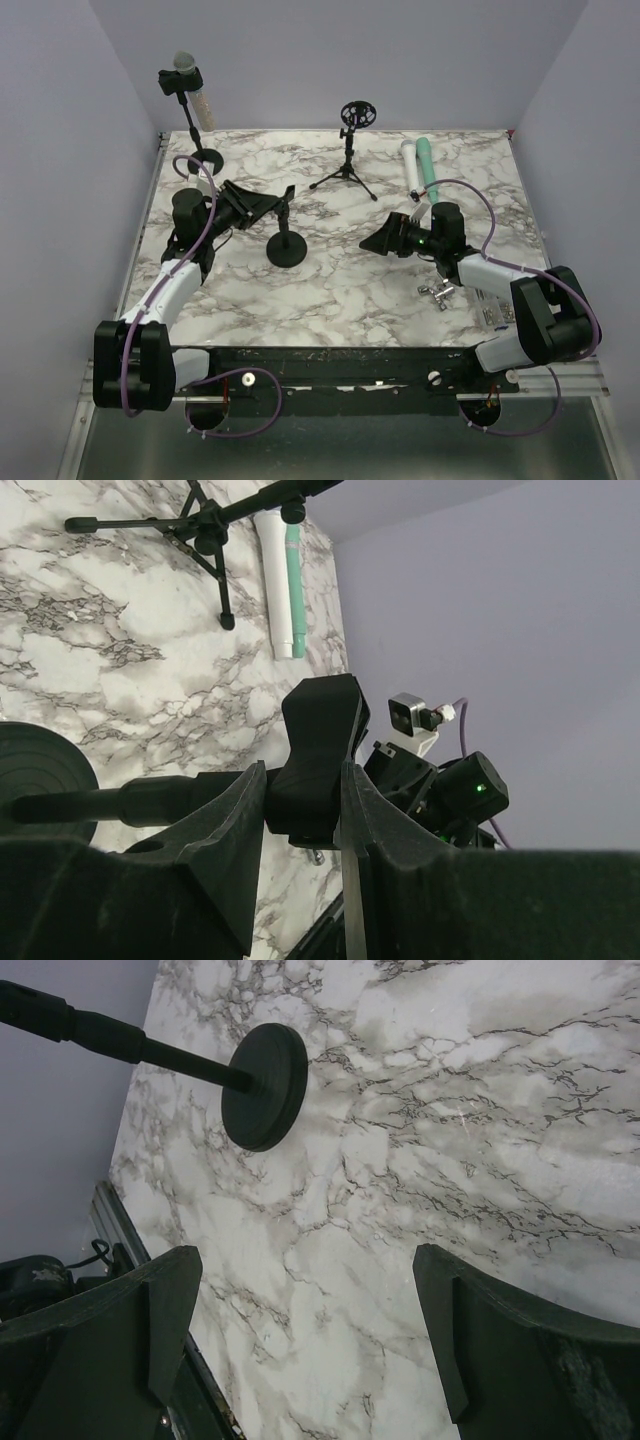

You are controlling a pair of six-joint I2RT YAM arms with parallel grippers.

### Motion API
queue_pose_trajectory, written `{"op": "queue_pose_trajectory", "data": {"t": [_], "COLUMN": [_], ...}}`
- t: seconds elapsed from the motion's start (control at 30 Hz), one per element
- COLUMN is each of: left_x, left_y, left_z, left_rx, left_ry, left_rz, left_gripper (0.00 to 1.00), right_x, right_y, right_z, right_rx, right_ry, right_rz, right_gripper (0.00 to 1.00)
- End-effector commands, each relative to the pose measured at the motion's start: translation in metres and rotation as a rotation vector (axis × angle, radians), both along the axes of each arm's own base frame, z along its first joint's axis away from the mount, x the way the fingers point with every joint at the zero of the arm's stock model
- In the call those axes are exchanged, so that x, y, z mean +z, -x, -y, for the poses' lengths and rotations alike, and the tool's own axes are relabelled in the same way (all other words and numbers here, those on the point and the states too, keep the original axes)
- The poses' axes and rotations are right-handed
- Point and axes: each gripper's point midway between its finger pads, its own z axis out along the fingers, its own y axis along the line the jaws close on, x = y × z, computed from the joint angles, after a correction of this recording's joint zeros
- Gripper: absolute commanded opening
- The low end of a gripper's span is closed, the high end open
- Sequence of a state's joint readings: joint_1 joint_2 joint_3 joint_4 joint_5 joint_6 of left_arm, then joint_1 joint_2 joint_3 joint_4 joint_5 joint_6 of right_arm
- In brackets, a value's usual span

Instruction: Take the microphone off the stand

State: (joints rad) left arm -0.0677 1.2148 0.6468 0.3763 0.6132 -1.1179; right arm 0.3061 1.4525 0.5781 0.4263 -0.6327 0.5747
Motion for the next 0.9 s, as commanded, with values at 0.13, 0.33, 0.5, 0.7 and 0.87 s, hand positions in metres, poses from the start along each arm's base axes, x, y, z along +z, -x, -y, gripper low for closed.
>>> {"op": "queue_pose_trajectory", "data": {"t": [0.13,0.33,0.5,0.7,0.87], "left_x": [-0.064,-0.043,-0.016,0.018,0.031], "left_y": [0.019,0.021,0.026,0.035,0.048], "left_z": [-0.004,-0.004,-0.012,-0.029,-0.052], "left_rx": [-0.014,-0.031,-0.021,0.017,0.113], "left_ry": [-0.121,-0.141,-0.215,-0.373,-0.524], "left_rz": [-0.197,-0.111,0.018,0.148,0.246], "left_gripper": [0.43,0.68,0.86,0.98,0.98], "right_x": [-0.007,-0.009,-0.012,-0.015,-0.016], "right_y": [-0.002,-0.003,-0.003,-0.003,-0.003], "right_z": [0.001,0.002,0.002,0.002,0.001], "right_rx": [-0.008,-0.014,-0.012,-0.010,-0.008], "right_ry": [0.014,0.020,0.023,0.025,0.023], "right_rz": [0.016,0.016,0.010,0.001,-0.003], "right_gripper": [0.96,0.96,0.96,0.96,0.96]}}
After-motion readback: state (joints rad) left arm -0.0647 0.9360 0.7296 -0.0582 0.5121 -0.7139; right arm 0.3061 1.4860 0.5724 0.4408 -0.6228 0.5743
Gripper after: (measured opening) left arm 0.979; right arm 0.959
